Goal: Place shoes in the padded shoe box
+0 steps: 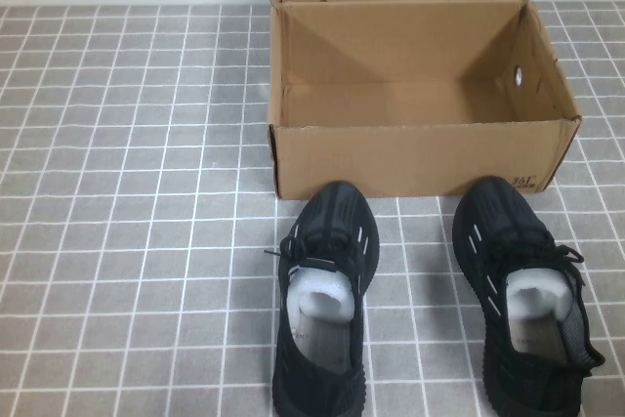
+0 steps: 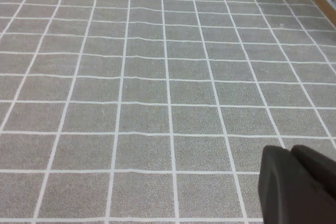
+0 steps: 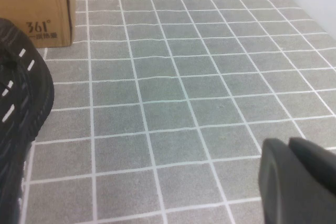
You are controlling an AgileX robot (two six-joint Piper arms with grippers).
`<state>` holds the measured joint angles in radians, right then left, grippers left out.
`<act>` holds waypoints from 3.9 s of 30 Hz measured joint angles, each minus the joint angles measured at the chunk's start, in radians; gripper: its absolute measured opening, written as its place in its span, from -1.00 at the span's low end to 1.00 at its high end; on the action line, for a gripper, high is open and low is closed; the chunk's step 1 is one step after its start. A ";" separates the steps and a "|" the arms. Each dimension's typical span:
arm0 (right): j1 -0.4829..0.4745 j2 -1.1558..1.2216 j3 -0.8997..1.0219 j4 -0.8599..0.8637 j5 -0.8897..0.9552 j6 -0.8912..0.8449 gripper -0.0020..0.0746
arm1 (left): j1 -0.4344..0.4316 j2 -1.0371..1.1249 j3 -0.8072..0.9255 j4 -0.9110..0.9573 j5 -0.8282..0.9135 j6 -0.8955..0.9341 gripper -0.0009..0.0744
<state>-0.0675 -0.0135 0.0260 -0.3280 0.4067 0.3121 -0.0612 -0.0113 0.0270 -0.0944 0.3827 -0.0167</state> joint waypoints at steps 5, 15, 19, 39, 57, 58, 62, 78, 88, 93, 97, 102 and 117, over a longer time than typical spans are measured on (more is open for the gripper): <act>0.000 0.000 0.000 0.000 0.000 0.000 -0.97 | 0.000 0.000 0.000 0.000 0.000 0.000 -0.99; 0.000 0.000 0.000 0.000 0.000 0.000 -0.97 | 0.000 0.000 0.000 0.000 0.000 0.000 -0.99; 0.000 0.000 0.000 0.000 0.000 0.000 -0.97 | 0.000 0.000 0.000 0.000 0.000 0.000 -0.99; 0.000 0.000 0.000 0.000 -0.229 0.000 -0.97 | 0.000 0.000 0.000 0.000 0.000 0.000 -0.99; 0.000 0.000 0.000 0.021 -0.860 0.021 -0.97 | 0.000 0.000 0.000 0.000 0.000 0.000 -0.99; 0.000 0.000 0.000 0.028 -0.924 0.046 -0.97 | 0.000 0.000 0.000 0.000 0.000 0.000 -0.99; 0.000 -0.002 0.000 0.086 -1.210 0.119 -0.97 | 0.000 0.000 0.000 0.000 0.000 0.000 -0.99; 0.000 0.109 -0.620 0.120 -0.677 0.229 -0.97 | 0.000 0.000 0.000 0.000 0.000 0.000 -0.99; 0.000 0.391 -0.840 0.123 -0.057 0.218 -0.97 | 0.000 0.000 0.000 0.000 0.000 0.000 -0.99; 0.000 0.499 -0.840 0.063 0.165 0.133 -0.97 | 0.000 0.000 0.000 0.000 0.000 0.000 -0.99; 0.000 0.575 -0.836 0.151 0.223 0.082 -0.97 | 0.000 0.000 0.000 0.000 0.000 0.000 -0.99; 0.052 0.682 -0.830 0.349 0.296 -0.173 -0.97 | 0.000 0.000 0.000 0.000 0.000 0.000 -0.99; 0.297 1.031 -0.870 0.565 0.542 -0.697 -0.97 | 0.000 0.000 0.000 0.000 0.000 0.000 -0.99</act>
<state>0.2294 1.0172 -0.8436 0.2374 0.9487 -0.3849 -0.0612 -0.0113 0.0270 -0.0944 0.3827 -0.0167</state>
